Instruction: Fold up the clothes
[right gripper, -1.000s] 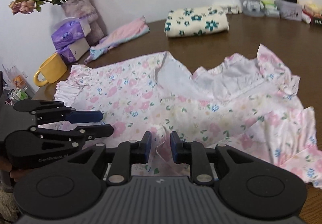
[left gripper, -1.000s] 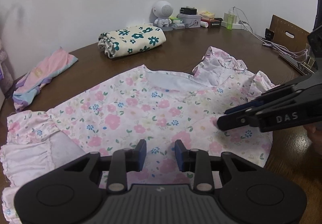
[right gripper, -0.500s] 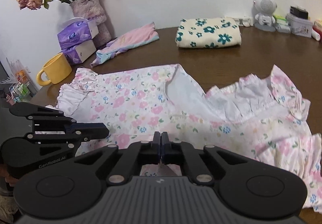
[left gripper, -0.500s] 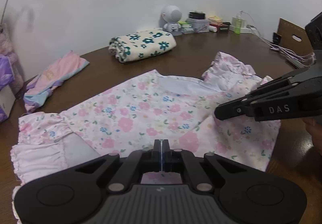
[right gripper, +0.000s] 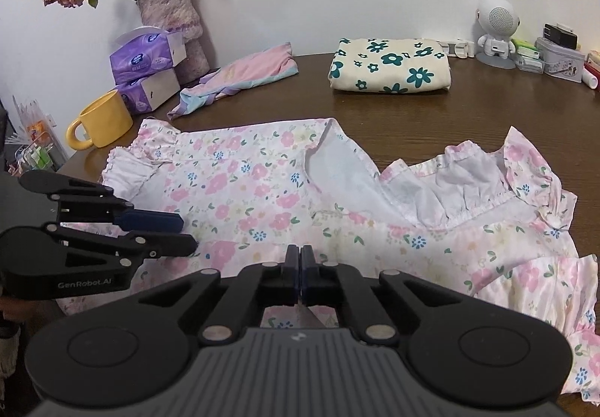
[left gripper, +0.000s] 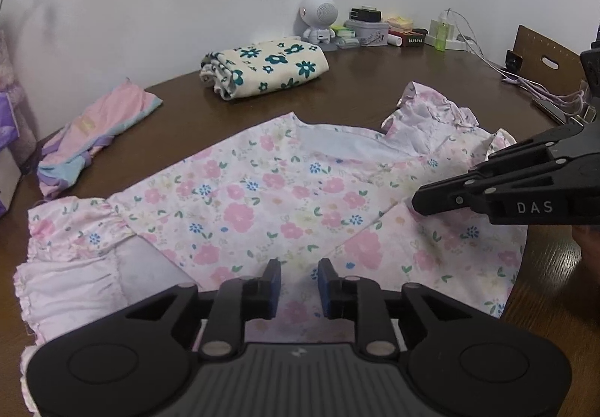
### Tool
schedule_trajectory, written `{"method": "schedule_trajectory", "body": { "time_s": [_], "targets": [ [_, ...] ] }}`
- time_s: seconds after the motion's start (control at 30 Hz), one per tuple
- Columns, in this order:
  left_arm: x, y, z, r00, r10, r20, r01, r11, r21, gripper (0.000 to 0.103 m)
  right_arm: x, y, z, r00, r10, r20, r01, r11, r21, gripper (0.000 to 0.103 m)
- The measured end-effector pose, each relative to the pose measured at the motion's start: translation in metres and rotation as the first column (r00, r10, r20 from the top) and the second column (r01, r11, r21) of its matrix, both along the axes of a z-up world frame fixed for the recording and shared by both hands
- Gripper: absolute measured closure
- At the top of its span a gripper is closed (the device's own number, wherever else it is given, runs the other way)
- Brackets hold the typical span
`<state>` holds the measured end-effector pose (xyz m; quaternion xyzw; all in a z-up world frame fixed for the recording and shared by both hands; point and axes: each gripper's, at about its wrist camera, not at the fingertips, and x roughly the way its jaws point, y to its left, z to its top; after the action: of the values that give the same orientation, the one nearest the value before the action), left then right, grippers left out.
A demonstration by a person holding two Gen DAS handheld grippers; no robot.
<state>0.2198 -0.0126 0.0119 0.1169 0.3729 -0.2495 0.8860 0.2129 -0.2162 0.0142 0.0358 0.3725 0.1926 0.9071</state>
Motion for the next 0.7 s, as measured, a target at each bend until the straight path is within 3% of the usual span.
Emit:
{"method": "schedule_trajectory", "body": {
  "time_s": [0.03,0.1,0.17,0.4,0.6,0.7],
  "targets": [
    [0.0,0.0,0.0,1.0,-0.002,0.001,0.002,1.0,-0.001,0.084,0.0,0.0,0.0,1.0,0.002,0.0,-0.002,1.0,0.0,0.102],
    [-0.002,-0.001,0.0,1.0,-0.007,0.012,0.007,1.0,0.009,0.099,-0.001,0.0,-0.001,1.0,0.007,0.001,-0.007,1.0,0.0,0.102],
    [-0.005,-0.004,0.0,0.999,0.002,0.032,-0.003,1.0,0.03,0.103,-0.001,-0.001,-0.002,1.0,0.005,0.003,-0.005,1.0,0.005,0.102],
    [-0.01,-0.003,0.009,0.995,0.04,0.096,-0.043,0.999,0.028,0.103,0.0,-0.002,-0.005,1.0,-0.007,0.01,0.007,1.0,0.01,0.102],
    [-0.006,-0.007,0.002,0.996,0.049,0.078,-0.054,0.997,0.061,0.103,0.002,0.0,-0.01,1.0,-0.015,0.011,0.015,1.0,0.004,0.102],
    [-0.005,-0.005,0.005,0.994,0.086,0.071,-0.09,0.994,0.056,0.094,0.001,0.001,-0.012,1.0,-0.015,0.02,0.015,1.0,-0.003,0.102]
  ]
}}
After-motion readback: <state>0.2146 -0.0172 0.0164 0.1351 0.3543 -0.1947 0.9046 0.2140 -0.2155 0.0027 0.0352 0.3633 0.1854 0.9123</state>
